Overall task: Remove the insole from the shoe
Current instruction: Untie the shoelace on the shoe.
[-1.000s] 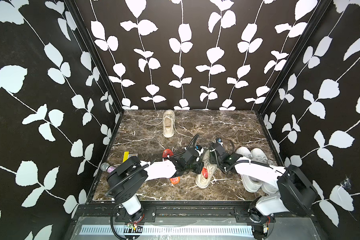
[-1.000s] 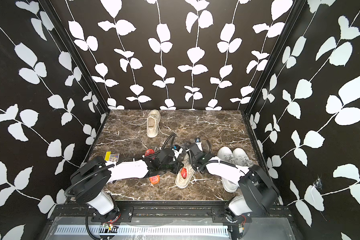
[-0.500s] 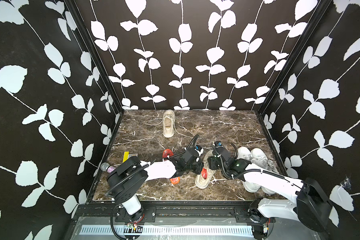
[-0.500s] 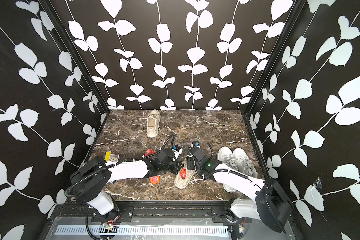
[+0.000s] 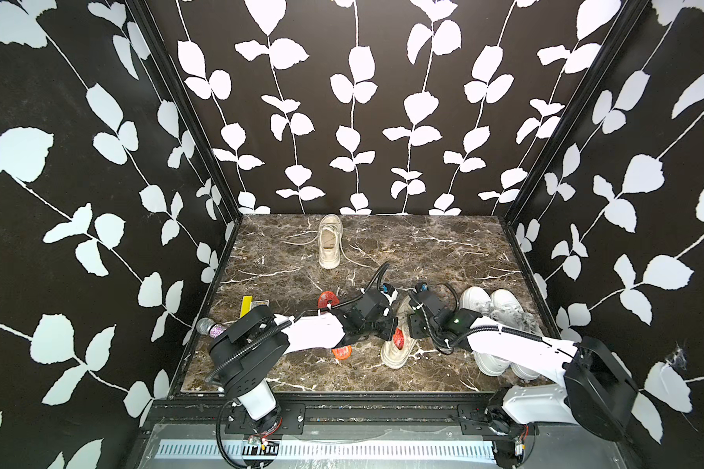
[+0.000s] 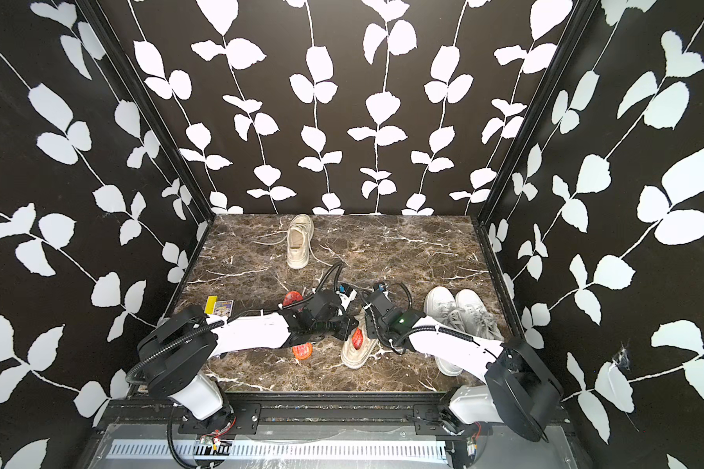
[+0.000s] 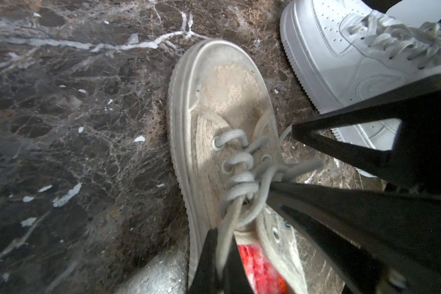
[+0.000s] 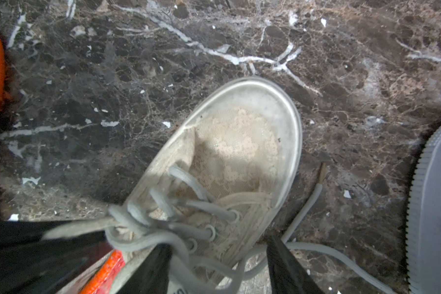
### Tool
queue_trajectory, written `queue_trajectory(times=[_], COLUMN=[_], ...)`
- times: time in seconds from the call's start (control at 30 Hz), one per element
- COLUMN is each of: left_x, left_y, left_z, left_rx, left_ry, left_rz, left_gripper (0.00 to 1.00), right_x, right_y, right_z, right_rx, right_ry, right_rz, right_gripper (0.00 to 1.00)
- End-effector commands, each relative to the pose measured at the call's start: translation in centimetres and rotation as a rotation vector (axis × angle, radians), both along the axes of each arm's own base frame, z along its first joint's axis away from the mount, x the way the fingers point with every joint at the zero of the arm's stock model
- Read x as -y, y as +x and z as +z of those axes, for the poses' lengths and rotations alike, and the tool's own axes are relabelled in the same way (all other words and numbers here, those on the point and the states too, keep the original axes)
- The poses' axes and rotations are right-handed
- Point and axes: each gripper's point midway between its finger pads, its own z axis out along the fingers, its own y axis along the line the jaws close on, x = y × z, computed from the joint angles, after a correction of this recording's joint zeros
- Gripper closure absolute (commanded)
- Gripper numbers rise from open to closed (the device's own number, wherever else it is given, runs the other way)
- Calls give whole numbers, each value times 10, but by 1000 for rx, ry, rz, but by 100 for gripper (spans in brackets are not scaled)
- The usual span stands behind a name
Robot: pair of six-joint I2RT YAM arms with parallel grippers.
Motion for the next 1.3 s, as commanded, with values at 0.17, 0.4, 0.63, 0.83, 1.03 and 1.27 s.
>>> queue_trajectory(times=[0.17, 0.4, 0.63, 0.83, 1.03, 1.27], left_x=[16, 15, 15, 16, 17, 15], left_y=[0, -3, -4, -4, -4, -8], left_z=[23, 24, 21, 23, 26, 26], left_rx=[29, 20, 9, 6, 11, 6], left_ry=[-77, -88, -92, -94, -116, -128], left_rz=[-33, -38, -35, -41, -38, -41], left_gripper=[100, 100, 100, 100, 100, 100], right_x=[8, 4, 10, 12, 2, -25], right_y=[27, 47, 61, 78, 97, 145], right_z=[11, 14, 29, 49, 47, 43], right_rx=[126, 205, 294, 323, 289, 221], right_ry=[-66, -50, -37, -15, 23, 34], right_rz=[-101, -158, -249, -293, -292, -263], right_gripper=[43, 42, 35, 25, 19, 18])
